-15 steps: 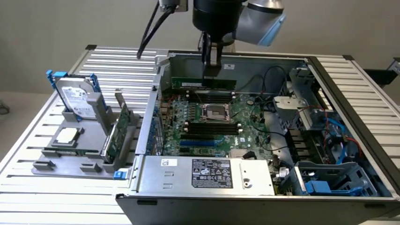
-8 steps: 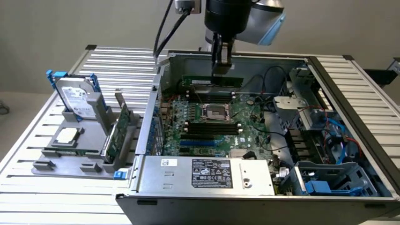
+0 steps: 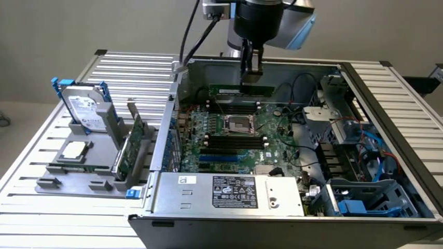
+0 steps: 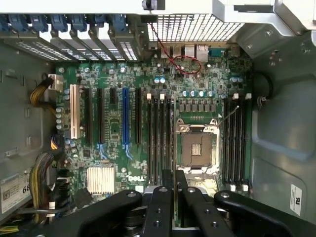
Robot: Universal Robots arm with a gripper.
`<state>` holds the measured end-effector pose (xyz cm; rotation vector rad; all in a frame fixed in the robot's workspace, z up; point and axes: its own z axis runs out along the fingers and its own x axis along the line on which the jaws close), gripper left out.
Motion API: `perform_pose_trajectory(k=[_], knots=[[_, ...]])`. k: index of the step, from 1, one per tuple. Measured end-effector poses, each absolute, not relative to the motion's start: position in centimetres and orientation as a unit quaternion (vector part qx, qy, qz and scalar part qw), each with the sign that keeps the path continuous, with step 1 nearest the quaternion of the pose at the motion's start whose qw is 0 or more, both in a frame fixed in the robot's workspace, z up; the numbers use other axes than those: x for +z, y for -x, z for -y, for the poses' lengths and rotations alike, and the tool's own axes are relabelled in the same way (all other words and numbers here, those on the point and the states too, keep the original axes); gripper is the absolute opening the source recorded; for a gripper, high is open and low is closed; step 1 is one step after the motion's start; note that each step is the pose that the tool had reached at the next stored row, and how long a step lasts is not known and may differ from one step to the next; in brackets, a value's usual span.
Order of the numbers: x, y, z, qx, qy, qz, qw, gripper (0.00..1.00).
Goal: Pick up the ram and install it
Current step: 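Pick up the ram and move it above insertion slot, then insert the ram into the slot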
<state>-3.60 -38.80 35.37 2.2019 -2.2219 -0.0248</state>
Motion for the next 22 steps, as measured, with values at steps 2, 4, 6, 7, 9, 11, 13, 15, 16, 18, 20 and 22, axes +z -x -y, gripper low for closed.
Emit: perform_pose_trajectory(k=[2, 4, 6, 7, 9, 11, 13, 15, 16, 18, 20, 22], knots=[[35.2, 3.6, 38.9, -0.005, -0.704, 0.710, 0.003, 0.14], [34.9, 3.6, 39.0, -0.002, -0.704, 0.710, 0.001, 0.14], [34.6, 3.6, 39.0, -0.001, -0.704, 0.710, 0.000, 0.14], [34.4, 3.6, 39.0, -0.001, -0.704, 0.710, 0.000, 0.14], [34.0, 3.6, 39.0, -0.001, -0.704, 0.710, -0.001, 0.14], [33.7, 3.6, 39.0, -0.001, -0.703, 0.711, -0.001, 0.14], [33.5, 3.5, 39.0, -0.001, -0.703, 0.711, -0.001, 0.14], [33.3, 3.3, 39.0, -0.001, -0.703, 0.712, 0.000, 0.14], [33.3, 3.3, 39.0, -0.001, -0.702, 0.712, 0.000, 0.14], [33.3, 3.3, 39.0, -0.001, -0.702, 0.712, 0.000, 0.14], [33.3, 3.3, 39.0, -0.001, -0.702, 0.712, 0.000, 0.14], [33.3, 3.3, 39.0, -0.001, -0.702, 0.712, 0.000, 0.14]])
